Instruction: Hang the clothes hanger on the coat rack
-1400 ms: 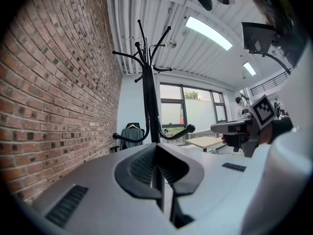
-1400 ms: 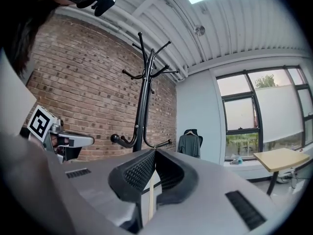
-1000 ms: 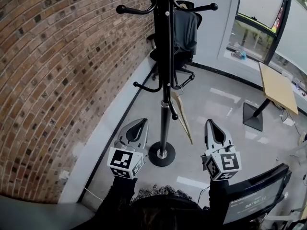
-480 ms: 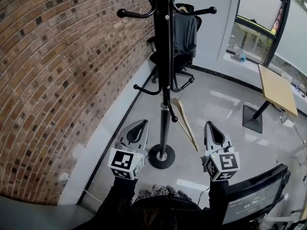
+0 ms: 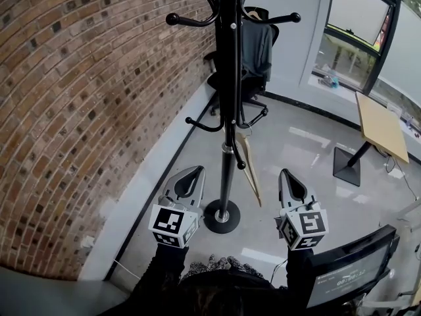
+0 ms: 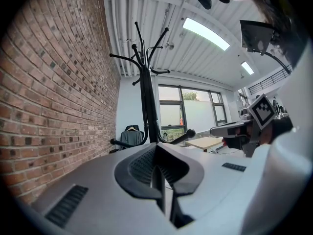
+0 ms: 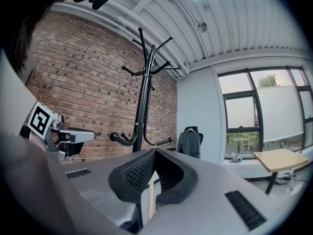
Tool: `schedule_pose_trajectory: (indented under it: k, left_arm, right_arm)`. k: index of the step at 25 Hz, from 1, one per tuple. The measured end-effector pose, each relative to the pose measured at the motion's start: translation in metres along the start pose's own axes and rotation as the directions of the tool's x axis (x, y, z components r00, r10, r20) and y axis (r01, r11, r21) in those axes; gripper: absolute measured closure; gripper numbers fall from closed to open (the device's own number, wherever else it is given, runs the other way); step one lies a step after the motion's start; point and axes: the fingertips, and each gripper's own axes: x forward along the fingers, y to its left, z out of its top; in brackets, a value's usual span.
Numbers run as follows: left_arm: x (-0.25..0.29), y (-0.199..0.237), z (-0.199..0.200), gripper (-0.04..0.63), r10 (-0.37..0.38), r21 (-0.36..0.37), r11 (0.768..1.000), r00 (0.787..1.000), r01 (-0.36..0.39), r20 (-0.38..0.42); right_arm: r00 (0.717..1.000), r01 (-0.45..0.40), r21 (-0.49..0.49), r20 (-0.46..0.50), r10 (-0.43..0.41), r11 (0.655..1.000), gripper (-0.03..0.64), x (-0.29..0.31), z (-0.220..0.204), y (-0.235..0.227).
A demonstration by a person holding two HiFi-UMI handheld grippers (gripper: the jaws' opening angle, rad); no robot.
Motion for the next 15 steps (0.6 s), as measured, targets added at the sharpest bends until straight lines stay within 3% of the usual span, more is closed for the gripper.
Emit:
schedule_pose_trajectory:
  k: [15]
  left_arm:
    - [-0.0004, -0.0035, 0.0003, 0.589, 0.003, 0.0, 1.0, 1.0, -0.003, -0.003]
  right_arm:
    - [1.0, 0.001, 0.012, 0.005, -0.001, 1.0, 0.607, -0.0023, 0.002, -0.0054]
